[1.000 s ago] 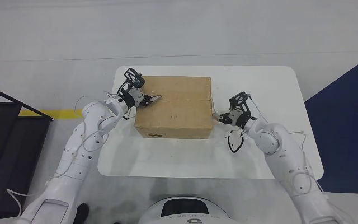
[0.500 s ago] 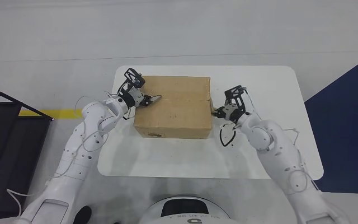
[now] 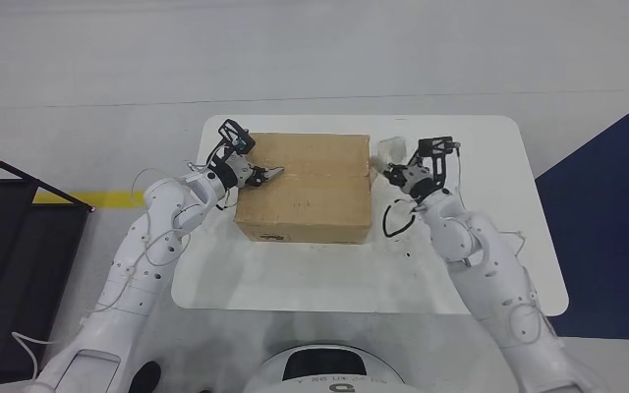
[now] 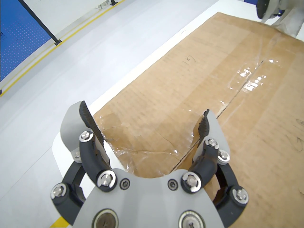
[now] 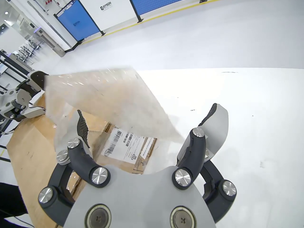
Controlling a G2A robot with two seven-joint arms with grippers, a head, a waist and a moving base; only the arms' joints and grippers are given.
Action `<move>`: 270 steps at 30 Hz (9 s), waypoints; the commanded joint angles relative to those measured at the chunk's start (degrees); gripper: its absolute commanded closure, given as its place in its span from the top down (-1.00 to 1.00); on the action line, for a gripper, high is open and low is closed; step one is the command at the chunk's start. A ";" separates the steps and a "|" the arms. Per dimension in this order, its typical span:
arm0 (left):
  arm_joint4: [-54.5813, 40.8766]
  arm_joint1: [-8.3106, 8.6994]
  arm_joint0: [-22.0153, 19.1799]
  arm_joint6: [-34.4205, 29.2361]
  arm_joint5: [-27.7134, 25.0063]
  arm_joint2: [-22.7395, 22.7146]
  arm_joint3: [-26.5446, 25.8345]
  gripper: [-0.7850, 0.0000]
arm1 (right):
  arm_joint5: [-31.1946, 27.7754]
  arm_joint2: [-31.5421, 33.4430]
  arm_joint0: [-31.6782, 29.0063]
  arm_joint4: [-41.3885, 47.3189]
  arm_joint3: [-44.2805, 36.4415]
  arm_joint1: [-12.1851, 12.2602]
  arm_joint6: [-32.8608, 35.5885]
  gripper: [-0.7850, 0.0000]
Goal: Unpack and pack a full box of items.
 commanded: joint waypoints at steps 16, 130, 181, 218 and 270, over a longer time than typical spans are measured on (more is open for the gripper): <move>0.00 0.00 0.00 0.00 0.00 0.00 0.00 1.00 | 16.98 -5.74 -2.14 -13.75 -12.73 -1.59 1.64 1.00; -1.59 1.95 10.21 -4.89 4.01 -8.22 -13.43 1.00 | 15.96 5.37 10.50 46.68 3.52 -7.69 44.60 1.00; 21.04 -1.89 1.61 -11.96 10.05 15.09 -17.02 1.00 | 14.21 3.28 12.92 51.10 5.78 -7.88 43.98 1.00; 26.08 1.32 27.14 -7.81 31.23 -18.94 -25.69 1.00 | 14.21 3.28 12.92 51.10 5.78 -7.88 43.98 1.00; -91.16 0.92 0.78 -61.03 17.74 -22.65 16.92 0.39 | 14.21 3.28 12.92 51.10 5.78 -7.88 43.98 1.00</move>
